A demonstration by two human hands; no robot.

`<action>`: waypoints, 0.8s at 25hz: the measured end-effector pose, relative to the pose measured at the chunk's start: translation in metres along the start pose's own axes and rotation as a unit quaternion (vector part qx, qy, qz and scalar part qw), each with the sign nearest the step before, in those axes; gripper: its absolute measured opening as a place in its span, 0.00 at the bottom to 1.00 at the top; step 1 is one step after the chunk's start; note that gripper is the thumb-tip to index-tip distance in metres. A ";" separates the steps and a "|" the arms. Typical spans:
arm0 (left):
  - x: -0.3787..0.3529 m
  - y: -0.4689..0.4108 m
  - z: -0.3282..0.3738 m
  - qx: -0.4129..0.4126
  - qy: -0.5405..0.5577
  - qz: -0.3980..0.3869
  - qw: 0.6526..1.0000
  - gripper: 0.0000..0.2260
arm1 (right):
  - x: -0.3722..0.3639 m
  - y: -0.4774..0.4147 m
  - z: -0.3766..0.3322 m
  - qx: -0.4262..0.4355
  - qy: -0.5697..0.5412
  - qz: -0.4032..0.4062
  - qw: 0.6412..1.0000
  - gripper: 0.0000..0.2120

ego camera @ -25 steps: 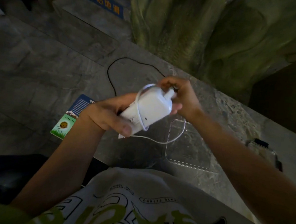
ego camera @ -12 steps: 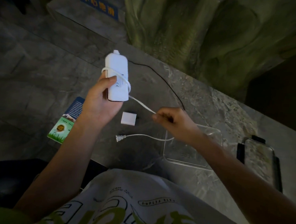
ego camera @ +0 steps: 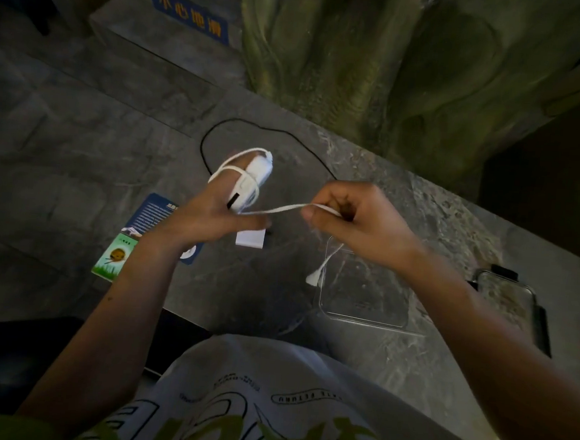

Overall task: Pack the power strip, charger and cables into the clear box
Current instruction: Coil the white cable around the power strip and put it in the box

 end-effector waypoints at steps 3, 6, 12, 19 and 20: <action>-0.012 0.002 0.005 0.011 -0.088 -0.090 0.992 0.39 | 0.000 -0.004 -0.013 0.024 -0.004 -0.017 1.000 0.07; -0.023 0.007 0.014 0.017 -0.122 -0.195 0.973 0.35 | 0.010 -0.011 -0.019 0.038 -0.011 -0.002 0.999 0.06; -0.039 0.027 0.030 0.015 -0.055 -0.343 0.938 0.32 | 0.022 -0.032 -0.024 0.063 -0.060 0.031 0.996 0.11; -0.044 0.040 0.061 -0.038 0.174 -0.405 0.897 0.28 | -0.007 -0.032 0.000 0.049 -0.083 0.007 0.995 0.09; -0.042 0.036 0.060 -0.062 0.205 -0.350 0.912 0.32 | -0.014 -0.029 0.003 0.056 -0.097 -0.010 0.994 0.10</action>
Point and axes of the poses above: each hand's wrist, its own y-axis away from the middle knuckle, its own x-axis out of the back of the hand, z = x × y, the point moved 6 cm from there along -y, towards the middle knuckle, and after that the axes turned 2 degrees about y, right-handed, at the moved point
